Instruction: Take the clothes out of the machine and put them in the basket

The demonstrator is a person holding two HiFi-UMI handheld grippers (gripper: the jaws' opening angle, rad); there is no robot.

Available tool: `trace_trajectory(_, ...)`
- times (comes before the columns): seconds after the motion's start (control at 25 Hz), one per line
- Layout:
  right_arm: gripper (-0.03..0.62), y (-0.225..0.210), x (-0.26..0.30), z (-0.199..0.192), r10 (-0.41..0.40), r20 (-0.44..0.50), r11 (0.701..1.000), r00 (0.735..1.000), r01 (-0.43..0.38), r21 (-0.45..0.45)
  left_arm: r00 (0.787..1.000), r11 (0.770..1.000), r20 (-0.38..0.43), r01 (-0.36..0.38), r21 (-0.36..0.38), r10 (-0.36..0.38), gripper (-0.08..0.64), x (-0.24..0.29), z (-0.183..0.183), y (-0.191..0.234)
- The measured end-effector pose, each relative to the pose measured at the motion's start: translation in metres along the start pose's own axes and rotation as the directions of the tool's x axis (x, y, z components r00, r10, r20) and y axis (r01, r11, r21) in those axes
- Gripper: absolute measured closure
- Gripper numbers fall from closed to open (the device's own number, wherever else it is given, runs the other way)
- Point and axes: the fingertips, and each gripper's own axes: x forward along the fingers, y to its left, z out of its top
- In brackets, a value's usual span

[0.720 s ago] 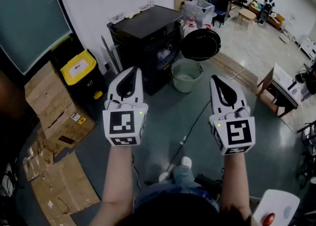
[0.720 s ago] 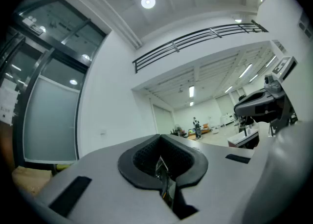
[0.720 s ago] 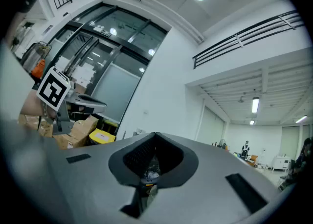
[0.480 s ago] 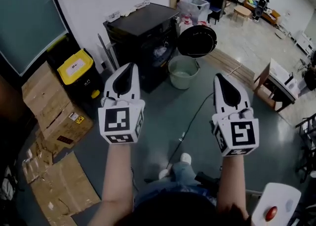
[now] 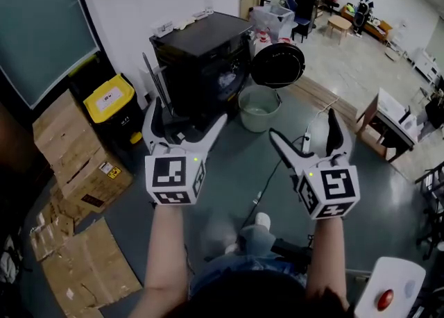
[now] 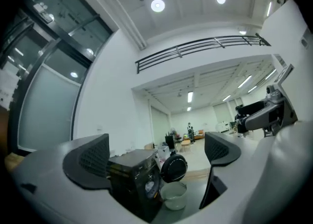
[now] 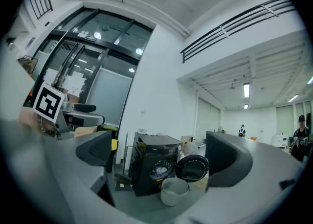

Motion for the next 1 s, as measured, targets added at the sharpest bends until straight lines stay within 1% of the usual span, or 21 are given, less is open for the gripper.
trace_trajectory(0.12, 0.017, -0.009, 0.001, 0.002, -0.035, 0.000, 0.999, 0.999, 0.035, -0.002, 1.000, 1.000, -0.030, -0.003, 0.020, 0.004, -0.009, 0.000, -0.004, 0.000)
trace_trajectory(0.24, 0.017, -0.020, 0.003, 0.009, -0.089, 0.040, 0.996, 0.995, 0.088, 0.013, 0.999, 1.000, -0.040, -0.005, 0.002, 0.006, -0.009, 0.003, -0.008, 0.002)
trace_trajectory(0.32, 0.018, -0.021, 0.010, 0.010, -0.081, 0.048, 0.997, 0.996, 0.081, -0.012, 0.999, 1.000, -0.043, -0.001, -0.030, 0.000, -0.009, 0.008, -0.011, 0.003)
trace_trajectory(0.36, 0.018, -0.020, 0.014, 0.010, -0.060, 0.048, 0.998, 0.997, 0.062, -0.028, 0.999, 0.999, -0.047, 0.002, -0.034, -0.003, -0.009, 0.012, -0.013, 0.004)
trace_trajectory(0.4, 0.020, -0.017, 0.019, 0.009, -0.032, 0.047, 0.999, 0.998, 0.033, -0.037, 0.999, 1.000, -0.053, 0.004, -0.024, -0.005, -0.009, 0.016, -0.015, 0.004)
trace_trajectory(0.48, 0.023, -0.014, 0.030, 0.004, 0.018, 0.040, 1.000, 0.999, -0.017, -0.026, 0.997, 0.999, -0.074, 0.014, 0.030, -0.011, -0.008, 0.025, -0.021, 0.003)
trace_trajectory(0.56, 0.026, -0.021, 0.041, -0.002, 0.024, 0.028, 1.000, 0.999, -0.023, -0.011, 0.996, 0.997, -0.082, 0.025, 0.079, -0.018, -0.008, 0.039, -0.026, 0.001)
trace_trajectory(0.64, 0.026, -0.033, 0.056, -0.012, 0.015, 0.008, 0.999, 1.000, -0.015, -0.028, 0.999, 0.995, -0.052, 0.011, 0.095, -0.006, -0.008, 0.054, -0.024, 0.002)
trace_trajectory(0.68, 0.026, -0.040, 0.064, -0.017, 0.013, -0.004, 0.999, 1.000, -0.013, -0.040, 0.999, 0.996, -0.035, 0.001, 0.092, 0.002, -0.005, 0.063, -0.023, 0.004)
trace_trajectory(0.76, 0.026, -0.056, 0.080, -0.027, 0.014, -0.023, 0.999, 1.000, -0.015, -0.043, 0.999, 0.997, -0.031, -0.015, 0.072, 0.017, 0.034, 0.083, -0.026, 0.005)
trace_trajectory(0.92, 0.028, -0.098, 0.124, -0.048, 0.008, -0.046, 0.999, 0.999, -0.009, -0.035, 0.996, 0.999, -0.078, -0.033, 0.010, 0.033, 0.036, 0.144, -0.047, 0.003)
trace_trajectory(1.0, 0.028, -0.120, 0.150, -0.058, 0.004, -0.059, 0.999, 0.998, -0.007, -0.039, 0.994, 0.999, -0.097, -0.039, -0.005, 0.039, 0.035, 0.177, -0.057, 0.000)
